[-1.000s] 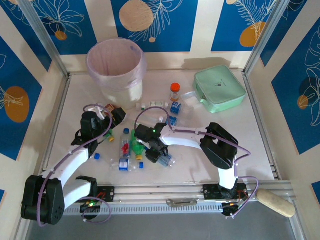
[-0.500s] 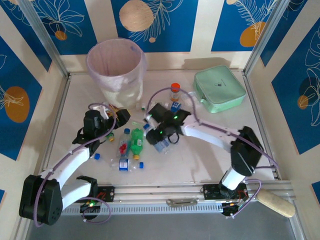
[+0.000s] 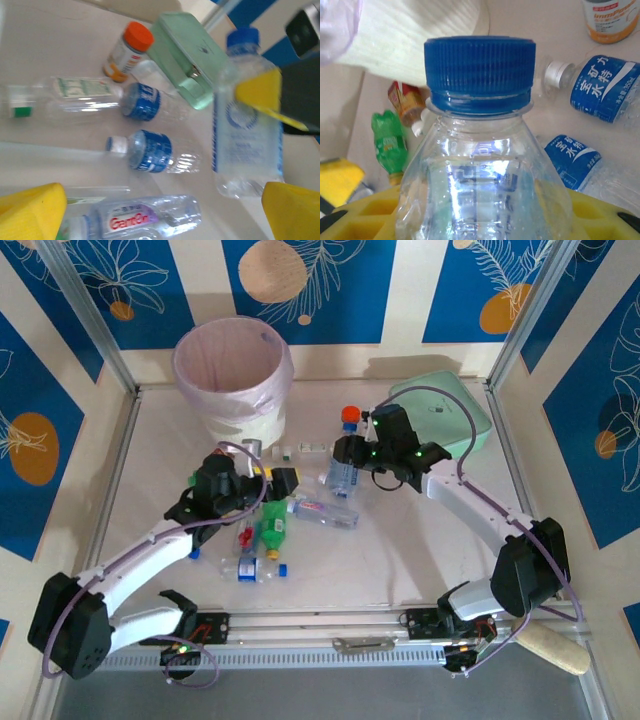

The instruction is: Put the plastic bottles in the bin

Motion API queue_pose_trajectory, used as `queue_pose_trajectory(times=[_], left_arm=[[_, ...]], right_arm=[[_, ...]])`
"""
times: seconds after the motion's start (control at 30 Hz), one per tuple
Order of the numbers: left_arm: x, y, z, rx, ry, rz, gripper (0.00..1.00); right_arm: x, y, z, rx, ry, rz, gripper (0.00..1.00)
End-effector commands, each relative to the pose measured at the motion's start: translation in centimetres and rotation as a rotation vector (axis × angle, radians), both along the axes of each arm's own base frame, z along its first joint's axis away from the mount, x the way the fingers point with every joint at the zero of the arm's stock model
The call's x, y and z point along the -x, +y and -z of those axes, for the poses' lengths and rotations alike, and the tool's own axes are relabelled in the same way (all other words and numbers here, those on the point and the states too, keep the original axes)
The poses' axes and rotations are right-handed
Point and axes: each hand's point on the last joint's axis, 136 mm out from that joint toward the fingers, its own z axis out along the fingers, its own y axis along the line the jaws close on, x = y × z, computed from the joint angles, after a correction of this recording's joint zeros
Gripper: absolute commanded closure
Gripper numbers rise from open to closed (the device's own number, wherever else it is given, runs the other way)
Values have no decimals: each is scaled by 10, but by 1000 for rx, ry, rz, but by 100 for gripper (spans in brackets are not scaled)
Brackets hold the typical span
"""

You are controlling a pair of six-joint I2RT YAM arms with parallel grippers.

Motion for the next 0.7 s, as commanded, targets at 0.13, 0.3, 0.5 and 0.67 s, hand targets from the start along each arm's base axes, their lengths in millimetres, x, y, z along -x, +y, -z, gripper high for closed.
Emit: queue_pose_trajectory(times=[0.13, 0.3, 0.5, 0.67], left_arm=[[19, -63, -10, 18, -71, 203, 0], [28, -94, -7, 13, -66, 293, 0], [26, -116, 1, 6, -40, 348, 0], [23, -123, 9, 4, -11, 358, 0]], right_arm=[[-4, -4, -17, -134, -15, 97, 50], [4, -7, -10, -170, 3, 117, 51], [16, -4, -3, -201, 23, 116, 51], [19, -5, -1, -205, 29, 116, 51]])
